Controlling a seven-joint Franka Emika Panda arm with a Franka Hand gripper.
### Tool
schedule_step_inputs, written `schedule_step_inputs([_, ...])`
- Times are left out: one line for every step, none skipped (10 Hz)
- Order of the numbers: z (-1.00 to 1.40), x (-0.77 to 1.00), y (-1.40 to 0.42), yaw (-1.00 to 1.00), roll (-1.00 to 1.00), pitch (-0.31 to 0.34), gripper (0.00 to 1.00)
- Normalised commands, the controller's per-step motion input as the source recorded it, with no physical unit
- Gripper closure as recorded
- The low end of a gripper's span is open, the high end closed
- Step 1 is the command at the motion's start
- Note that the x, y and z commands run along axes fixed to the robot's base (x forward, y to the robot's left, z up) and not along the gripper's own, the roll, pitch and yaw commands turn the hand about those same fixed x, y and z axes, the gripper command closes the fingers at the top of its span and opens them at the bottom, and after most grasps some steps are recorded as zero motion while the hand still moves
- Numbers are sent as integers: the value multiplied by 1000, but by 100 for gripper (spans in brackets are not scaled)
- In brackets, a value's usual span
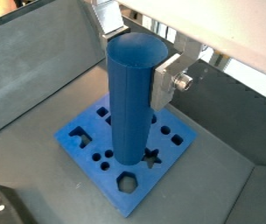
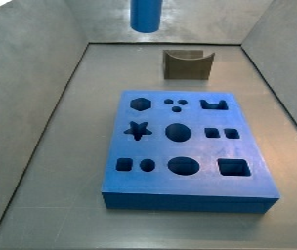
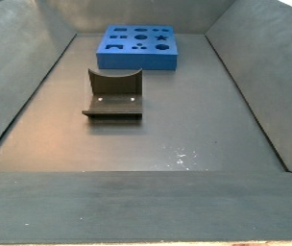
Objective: Pick up the round object. Move up. Place the round object on the fixture. Regrasp the round object. Move to above the board. Insert the round object.
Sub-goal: Insert the round object.
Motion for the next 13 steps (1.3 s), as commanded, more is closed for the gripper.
schedule_step_inputs([0, 0, 0, 0, 0, 6, 100])
schedule_step_inputs([0, 0, 0, 0, 0, -4, 100])
schedule_step_inputs([-20, 0, 0, 0, 0, 0, 100])
schedule_step_inputs([-3, 0, 0, 0, -9, 0, 100])
schedule_step_inputs([-180, 160, -123, 0, -90, 0, 100])
schedule_step_inputs([-266, 466, -254, 0, -257, 44, 100])
schedule_step_inputs([-260, 603, -263, 0, -379, 51, 100])
schedule_step_inputs([-271, 669, -246, 0, -367, 61, 100])
schedule_step_inputs([-340, 749, -254, 0, -321, 83, 100])
schedule_step_inputs([-451, 751, -283, 0, -267, 80, 100])
schedule_step_inputs([-720, 386, -177, 0, -143, 0, 100])
schedule_step_inputs([-889, 83, -46, 29, -83, -53, 100])
schedule_step_inputs([-926, 0, 0, 6, -61, -103, 100])
